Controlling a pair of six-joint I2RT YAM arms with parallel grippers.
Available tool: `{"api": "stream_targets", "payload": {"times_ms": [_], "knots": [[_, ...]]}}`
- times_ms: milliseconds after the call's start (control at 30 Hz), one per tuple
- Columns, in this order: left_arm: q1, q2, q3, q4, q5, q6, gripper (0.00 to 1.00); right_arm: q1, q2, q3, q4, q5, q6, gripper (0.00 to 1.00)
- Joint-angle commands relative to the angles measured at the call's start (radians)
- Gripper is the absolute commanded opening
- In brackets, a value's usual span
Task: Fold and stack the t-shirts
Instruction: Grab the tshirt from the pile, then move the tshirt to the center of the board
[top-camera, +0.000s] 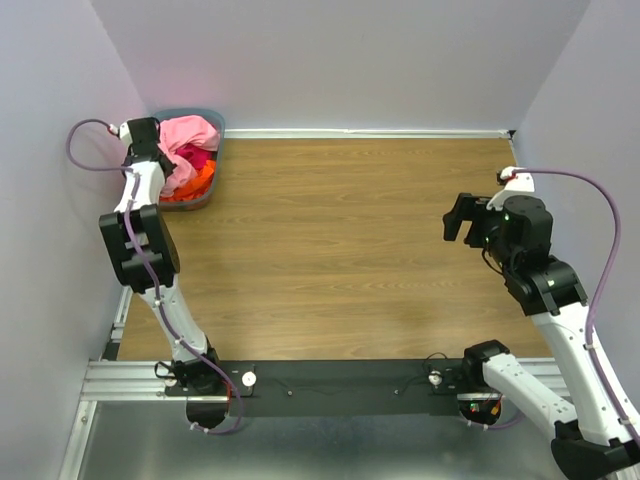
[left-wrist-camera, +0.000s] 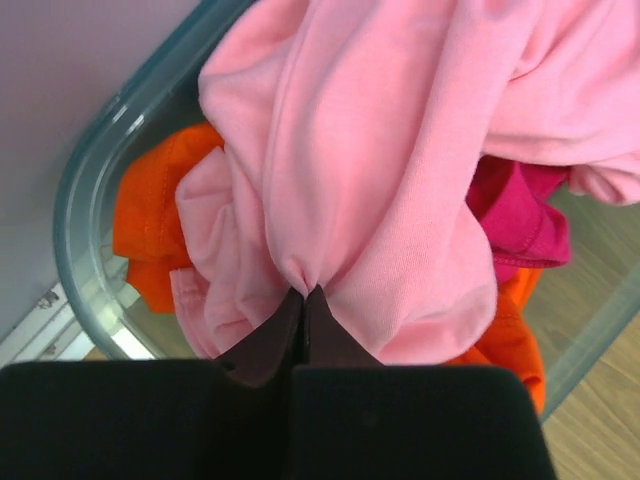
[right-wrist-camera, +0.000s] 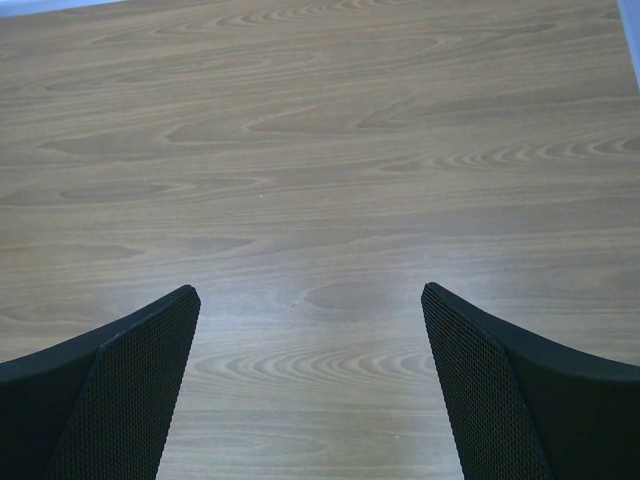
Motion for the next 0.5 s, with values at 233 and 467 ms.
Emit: {"api": "stream_targets", "payload": {"times_ms": [233,467], "knots": [[-0.242,-0.361,0.357,-0.051,-0.1,0.089,0.0,0.006,-0.013,0.072,-0.002,-0.058,0.005,1.0],[-0.65,-0.427,0.497,-0.017,-0.055,0.084,0.0,0.004,-0.083,0.107,-0.002,-0.132,0.034,1.0]]}}
